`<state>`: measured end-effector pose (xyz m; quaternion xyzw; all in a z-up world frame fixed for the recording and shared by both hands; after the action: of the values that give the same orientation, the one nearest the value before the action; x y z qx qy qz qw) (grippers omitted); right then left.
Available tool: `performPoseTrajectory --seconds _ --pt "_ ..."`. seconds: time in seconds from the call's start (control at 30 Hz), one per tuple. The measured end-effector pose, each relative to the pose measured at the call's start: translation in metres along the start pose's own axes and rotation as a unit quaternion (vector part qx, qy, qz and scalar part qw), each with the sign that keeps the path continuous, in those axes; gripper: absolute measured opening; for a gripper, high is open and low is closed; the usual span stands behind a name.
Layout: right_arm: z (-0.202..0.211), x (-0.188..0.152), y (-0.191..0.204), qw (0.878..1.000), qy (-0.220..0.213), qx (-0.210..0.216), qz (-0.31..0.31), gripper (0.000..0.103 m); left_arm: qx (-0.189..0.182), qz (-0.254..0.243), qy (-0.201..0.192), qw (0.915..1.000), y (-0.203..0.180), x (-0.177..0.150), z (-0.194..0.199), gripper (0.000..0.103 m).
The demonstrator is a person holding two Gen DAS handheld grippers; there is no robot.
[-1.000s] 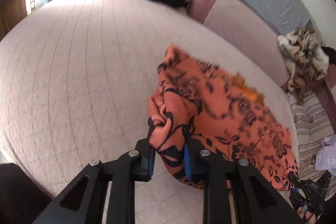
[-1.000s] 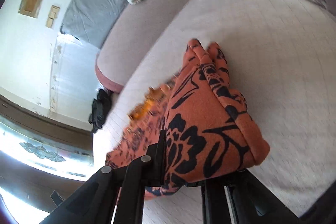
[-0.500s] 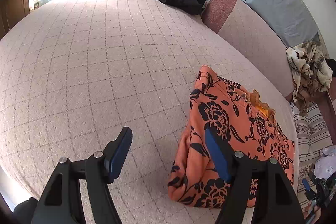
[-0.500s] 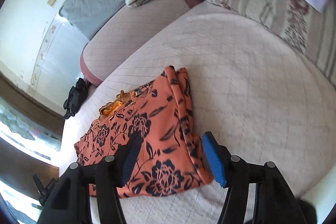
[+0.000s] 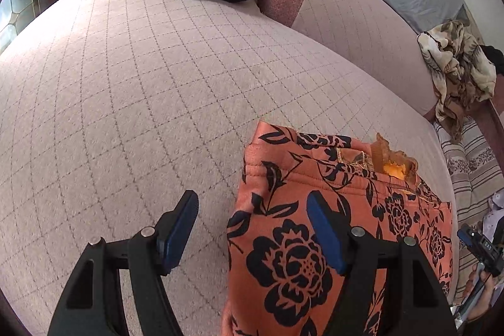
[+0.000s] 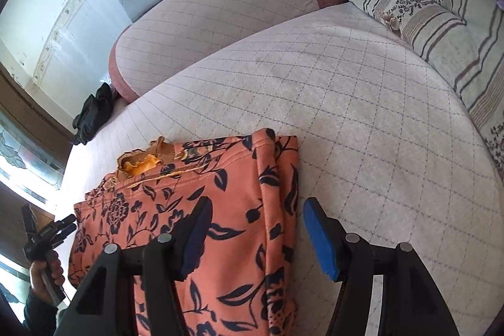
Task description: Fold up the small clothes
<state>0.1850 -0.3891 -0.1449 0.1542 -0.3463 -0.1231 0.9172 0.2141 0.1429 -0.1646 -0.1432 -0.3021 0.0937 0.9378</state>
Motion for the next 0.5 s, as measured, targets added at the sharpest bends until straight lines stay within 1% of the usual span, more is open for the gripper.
performPoseTrajectory --seconds 0.07,0.17,0.23,0.27,0.3,0.33,0.37,0.4,0.43,0.47,0.5 --pt "-0.009 0.008 0.0 1.0 0.001 -0.005 0.017 0.062 0.003 -0.005 -0.002 1.0 -0.002 0.001 -0.003 0.071" --pt "-0.029 0.014 0.004 0.999 0.01 -0.016 0.047 0.061 0.007 -0.012 0.004 0.9999 -0.003 -0.001 -0.01 0.063" --pt "-0.043 0.015 0.007 0.997 0.018 -0.025 0.065 0.053 0.008 -0.012 0.007 0.9999 -0.004 0.0 -0.015 0.06" --pt "-0.049 0.014 0.008 0.997 0.023 -0.028 0.07 0.041 0.009 -0.013 0.009 0.9998 -0.004 0.0 -0.016 0.056" --pt "-0.055 0.012 0.008 0.996 0.032 -0.032 0.075 0.027 0.01 -0.014 0.011 0.9998 -0.003 0.0 -0.018 0.047" --pt "-0.061 0.009 0.008 0.996 0.04 -0.035 0.077 0.026 0.011 -0.016 0.015 0.9997 -0.004 0.001 -0.021 0.042" --pt "-0.064 0.007 0.007 0.995 0.043 -0.035 0.077 0.021 0.01 -0.019 0.019 0.9996 -0.006 0.001 -0.025 0.033" --pt "-0.065 0.005 0.007 0.995 0.047 -0.035 0.08 0.014 0.009 -0.023 0.02 0.9995 -0.01 0.002 -0.031 0.024" --pt "-0.065 0.005 0.007 0.995 0.047 -0.036 0.084 0.011 0.012 -0.029 0.017 0.9994 -0.011 0.003 -0.032 0.019" --pt "-0.063 0.006 0.008 0.994 0.043 -0.039 0.088 0.009 0.014 -0.034 0.013 0.9992 -0.011 0.006 -0.032 0.012" --pt "-0.06 0.008 0.008 0.994 0.037 -0.04 0.09 0.009 0.014 -0.038 0.009 0.9992 -0.012 0.008 -0.032 0.007"
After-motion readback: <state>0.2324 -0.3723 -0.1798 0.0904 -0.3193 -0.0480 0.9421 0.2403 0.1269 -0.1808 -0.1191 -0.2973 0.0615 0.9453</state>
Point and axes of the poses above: each gripper's, at about its wrist camera, not at the fingertips, and z roughly against the way its jaws point, y to its left, x to its top, the point moved 10 cm from there along -z, roughly the way its jaws point, and after that the axes turned 5 degrees about -y, right-handed, at the moved point
